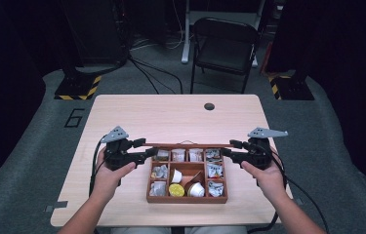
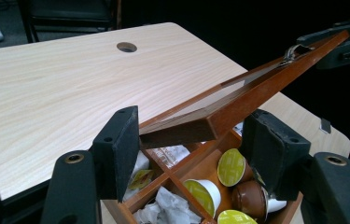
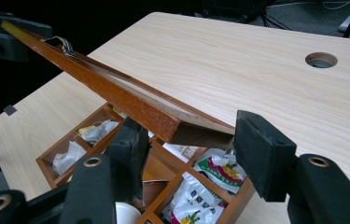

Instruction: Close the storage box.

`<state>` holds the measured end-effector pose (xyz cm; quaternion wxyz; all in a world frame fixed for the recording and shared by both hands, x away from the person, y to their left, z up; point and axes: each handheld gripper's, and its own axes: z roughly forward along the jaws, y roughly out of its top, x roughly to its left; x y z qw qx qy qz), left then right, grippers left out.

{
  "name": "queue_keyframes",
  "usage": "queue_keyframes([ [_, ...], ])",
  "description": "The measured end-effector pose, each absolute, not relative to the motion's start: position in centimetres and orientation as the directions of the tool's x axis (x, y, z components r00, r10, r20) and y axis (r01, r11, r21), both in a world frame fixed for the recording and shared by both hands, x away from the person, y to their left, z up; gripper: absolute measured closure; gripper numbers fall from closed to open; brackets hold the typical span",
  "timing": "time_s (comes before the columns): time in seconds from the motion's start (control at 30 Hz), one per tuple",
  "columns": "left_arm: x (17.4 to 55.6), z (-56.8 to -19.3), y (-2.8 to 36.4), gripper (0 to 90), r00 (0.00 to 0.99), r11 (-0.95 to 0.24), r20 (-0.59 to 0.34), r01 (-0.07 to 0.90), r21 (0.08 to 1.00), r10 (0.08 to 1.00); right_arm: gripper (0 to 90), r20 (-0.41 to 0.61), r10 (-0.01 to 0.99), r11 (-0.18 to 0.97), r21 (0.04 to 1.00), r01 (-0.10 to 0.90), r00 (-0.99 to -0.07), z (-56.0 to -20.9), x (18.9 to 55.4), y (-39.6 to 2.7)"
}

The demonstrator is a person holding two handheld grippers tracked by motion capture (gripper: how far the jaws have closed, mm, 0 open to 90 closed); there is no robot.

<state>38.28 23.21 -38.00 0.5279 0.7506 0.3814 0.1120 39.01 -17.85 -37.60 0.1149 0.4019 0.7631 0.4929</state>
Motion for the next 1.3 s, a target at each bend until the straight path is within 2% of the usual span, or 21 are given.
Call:
queue_keyframes([
  [0.43,36.5,-38.5,22.7,37.7,0.688,-0.214,-0.167,0.432,0.876,0.706,46.4,0.178,0.727,0.239,0.840,0.488,-0.663,-38.1,37.3,-17.8],
  [0.9,35.5,-39.5,23.2,38.7,0.703,-0.221,-0.177,0.436,0.872,0.688,47.5,0.158,0.727,0.263,0.835,0.483,-0.668,-38.7,36.2,-17.8],
  [1.3,34.6,-40.2,23.1,38.7,0.699,-0.223,-0.183,0.448,0.866,0.692,47.3,0.180,0.714,0.263,0.827,0.498,-0.676,-39.0,35.0,-18.1],
])
